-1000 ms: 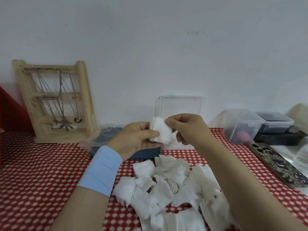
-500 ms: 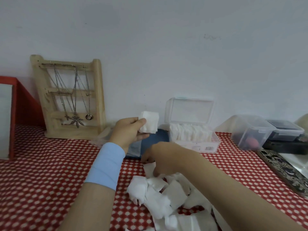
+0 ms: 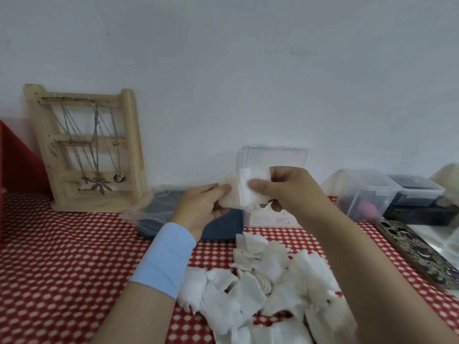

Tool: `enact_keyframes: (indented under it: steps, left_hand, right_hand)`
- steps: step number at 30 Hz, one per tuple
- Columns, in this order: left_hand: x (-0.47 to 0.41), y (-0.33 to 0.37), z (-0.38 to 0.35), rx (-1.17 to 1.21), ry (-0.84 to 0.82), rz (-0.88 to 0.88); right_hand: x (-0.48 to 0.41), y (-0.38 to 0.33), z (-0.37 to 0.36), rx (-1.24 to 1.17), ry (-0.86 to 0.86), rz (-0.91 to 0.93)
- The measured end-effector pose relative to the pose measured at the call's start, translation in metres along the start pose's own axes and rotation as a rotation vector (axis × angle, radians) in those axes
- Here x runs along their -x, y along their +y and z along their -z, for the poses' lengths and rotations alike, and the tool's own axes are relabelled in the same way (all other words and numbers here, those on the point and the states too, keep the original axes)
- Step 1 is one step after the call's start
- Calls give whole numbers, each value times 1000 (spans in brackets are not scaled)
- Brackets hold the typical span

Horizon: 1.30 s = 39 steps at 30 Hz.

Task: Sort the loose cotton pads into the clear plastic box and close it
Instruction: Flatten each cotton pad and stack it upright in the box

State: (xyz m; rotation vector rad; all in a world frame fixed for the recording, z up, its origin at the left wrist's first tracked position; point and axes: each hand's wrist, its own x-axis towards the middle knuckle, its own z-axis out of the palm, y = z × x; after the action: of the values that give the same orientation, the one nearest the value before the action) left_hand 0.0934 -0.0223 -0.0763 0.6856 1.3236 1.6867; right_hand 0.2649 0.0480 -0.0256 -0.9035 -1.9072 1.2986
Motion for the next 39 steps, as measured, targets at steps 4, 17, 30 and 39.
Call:
enact_keyframes:
  steps: [4,17,30,39]
  left_hand:
    - [5,-4,-20,37,-125,45]
    - [8,-8,-32,158,-146,80]
    - [5,-4,-29,26,-125,19]
    - [9,12,-45,-494,-203,-205]
  right_hand:
    - [-5,10,-1,-45,59,-50]
    - [-14,21,4,54,156,-96]
    - [-13,28,11,-256,-83,-315]
    - [-17,9,46,84,-236,-114]
